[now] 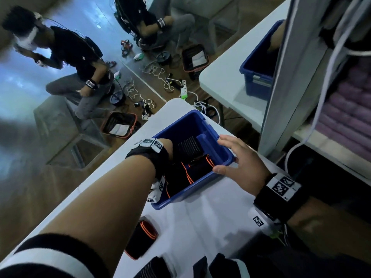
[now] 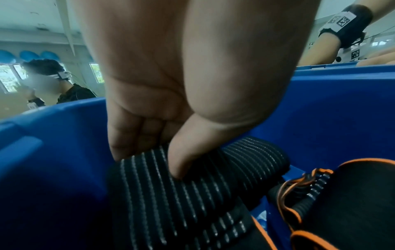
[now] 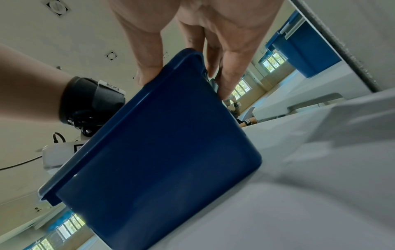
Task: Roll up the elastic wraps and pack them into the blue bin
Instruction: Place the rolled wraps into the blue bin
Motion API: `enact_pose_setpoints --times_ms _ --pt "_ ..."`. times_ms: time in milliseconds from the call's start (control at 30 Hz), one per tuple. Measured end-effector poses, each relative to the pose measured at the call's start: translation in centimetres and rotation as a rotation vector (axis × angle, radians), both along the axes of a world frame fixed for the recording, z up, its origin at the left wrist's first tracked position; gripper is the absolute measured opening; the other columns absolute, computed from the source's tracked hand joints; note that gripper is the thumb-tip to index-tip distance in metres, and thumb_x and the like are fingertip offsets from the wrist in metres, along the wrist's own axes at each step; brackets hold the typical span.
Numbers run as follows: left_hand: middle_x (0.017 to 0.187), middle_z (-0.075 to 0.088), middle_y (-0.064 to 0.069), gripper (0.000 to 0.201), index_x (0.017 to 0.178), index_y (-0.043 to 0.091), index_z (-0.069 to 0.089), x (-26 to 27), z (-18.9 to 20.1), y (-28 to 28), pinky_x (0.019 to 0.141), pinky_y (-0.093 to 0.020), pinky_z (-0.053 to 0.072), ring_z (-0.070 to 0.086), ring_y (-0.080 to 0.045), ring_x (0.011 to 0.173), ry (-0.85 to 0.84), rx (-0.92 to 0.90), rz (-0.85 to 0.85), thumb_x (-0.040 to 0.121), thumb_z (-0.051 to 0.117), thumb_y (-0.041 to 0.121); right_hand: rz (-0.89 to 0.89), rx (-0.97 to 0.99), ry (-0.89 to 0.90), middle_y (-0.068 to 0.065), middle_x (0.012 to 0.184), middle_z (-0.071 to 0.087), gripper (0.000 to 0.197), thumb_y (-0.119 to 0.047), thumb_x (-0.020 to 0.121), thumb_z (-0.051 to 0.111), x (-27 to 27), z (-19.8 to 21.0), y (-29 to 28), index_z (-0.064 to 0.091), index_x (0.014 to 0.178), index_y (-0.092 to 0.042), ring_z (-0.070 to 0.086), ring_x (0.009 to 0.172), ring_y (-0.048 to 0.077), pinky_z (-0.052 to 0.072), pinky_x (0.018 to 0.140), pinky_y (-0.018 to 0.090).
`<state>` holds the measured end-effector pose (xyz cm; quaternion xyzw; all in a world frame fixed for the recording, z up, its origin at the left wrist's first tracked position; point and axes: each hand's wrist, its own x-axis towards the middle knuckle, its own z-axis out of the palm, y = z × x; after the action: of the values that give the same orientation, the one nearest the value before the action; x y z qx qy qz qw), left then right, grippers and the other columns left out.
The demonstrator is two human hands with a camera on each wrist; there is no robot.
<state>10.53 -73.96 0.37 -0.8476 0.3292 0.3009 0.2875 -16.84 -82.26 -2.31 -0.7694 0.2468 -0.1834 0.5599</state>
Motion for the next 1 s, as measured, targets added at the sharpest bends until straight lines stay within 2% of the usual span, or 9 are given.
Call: enact_pose_setpoints --times_ms 67,200,300,400,533,667,800,933,1000 --pt "0.084 0.071 -0.01 0.043 0.09 0.013 0.072 1.0 -2.0 0.2 0.086 -0.047 0.058 0.07 -0.033 0.083 0.019 0.019 -0.005 0.061 0.066 0.044 0.003 -0.004 -0.005 -0.017 0.151 0.04 0.075 -0.03 0.075 0.085 0.0 0.1 0.0 0.051 0.142 -0.022 0.038 0.138 -0.005 0.04 0.114 0.036" --pt "0.101 0.07 -0.016 0.067 0.109 0.013 0.062 3.0 -5.5 0.9 0.088 -0.053 0.055 0.069 -0.04 0.093 -0.03 -0.044 0.03 0.053 0.062 0.048 0.012 -0.01 0.002 -0.018 0.151 0.04 0.075 -0.031 0.076 0.084 -0.1 0.1 -0.1 0.051 0.142 -0.023 0.038 0.137 -0.004 0.041 0.113 0.036" --pt "0.081 0.065 -0.011 0.039 0.084 0.015 0.061 0.2 -0.4 0.7 0.076 -0.047 0.057 0.066 -0.034 0.074 -0.08 -0.089 0.049 0.065 0.074 0.047 0.015 -0.007 0.006 -0.019 0.151 0.04 0.075 -0.032 0.076 0.084 -0.1 0.1 -0.1 0.051 0.142 -0.024 0.038 0.137 -0.004 0.043 0.112 0.038" --pt "0.067 0.053 -0.004 0.039 0.067 0.019 0.046 -1.9 3.4 1.0 0.063 -0.034 0.049 0.055 -0.024 0.06 -0.086 -0.21 0.024 0.078 0.081 0.034 0.018 -0.006 0.015 -0.02 0.15 0.04 0.075 -0.033 0.076 0.084 0.0 0.1 -0.2 0.05 0.142 -0.025 0.038 0.138 -0.004 0.043 0.112 0.039" --pt "0.067 0.053 -0.005 0.038 0.064 0.018 0.046 -2.2 3.6 1.3 0.064 -0.036 0.05 0.058 -0.028 0.065 -0.109 -0.245 0.029 0.079 0.08 0.025 0.019 -0.005 0.002 -0.021 0.149 0.04 0.074 -0.034 0.076 0.084 0.0 0.0 -0.1 0.051 0.142 -0.026 0.038 0.138 -0.004 0.043 0.112 0.04" --pt "0.068 0.058 -0.008 0.019 0.072 0.013 0.059 -2.6 3.4 2.0 0.059 -0.033 0.048 0.059 -0.024 0.061 -0.116 -0.254 -0.025 0.084 0.072 0.022 0.008 -0.005 -0.004 -0.019 0.148 0.042 0.074 -0.033 0.075 0.085 0.1 0.1 -0.1 0.052 0.141 -0.024 0.04 0.137 -0.002 0.043 0.111 0.041" --pt "0.067 0.054 -0.008 0.022 0.068 0.013 0.051 -2.4 3.1 1.9 0.062 -0.036 0.05 0.056 -0.025 0.058 -0.142 -0.291 -0.004 0.088 0.06 0.01 0.008 -0.02 0.002 -0.021 0.148 0.042 0.073 -0.033 0.075 0.085 0.1 0.1 -0.1 0.053 0.14 -0.025 0.04 0.136 -0.003 0.043 0.111 0.041" --pt "0.071 0.061 -0.007 0.026 0.068 0.014 0.056 -2.6 3.2 2.0 0.072 -0.04 0.058 0.066 -0.031 0.074 -0.068 -0.204 0.006 0.086 0.068 0.028 0.014 -0.002 -0.005 -0.023 0.147 0.042 0.073 -0.035 0.075 0.085 0.1 -0.3 -0.2 0.052 0.14 -0.027 0.041 0.136 -0.002 0.044 0.111 0.041" --pt "0.074 0.062 -0.006 0.025 0.076 0.009 0.061 -2.7 3.1 2.4 0.068 -0.035 0.053 0.065 -0.03 0.077 -0.072 -0.225 0.001 0.088 0.065 0.03 0.014 0.003 -0.013 -0.024 0.146 0.042 0.073 -0.037 0.073 0.085 0.2 -0.4 -0.3 0.053 0.139 -0.029 0.041 0.136 -0.001 0.044 0.11 0.042"
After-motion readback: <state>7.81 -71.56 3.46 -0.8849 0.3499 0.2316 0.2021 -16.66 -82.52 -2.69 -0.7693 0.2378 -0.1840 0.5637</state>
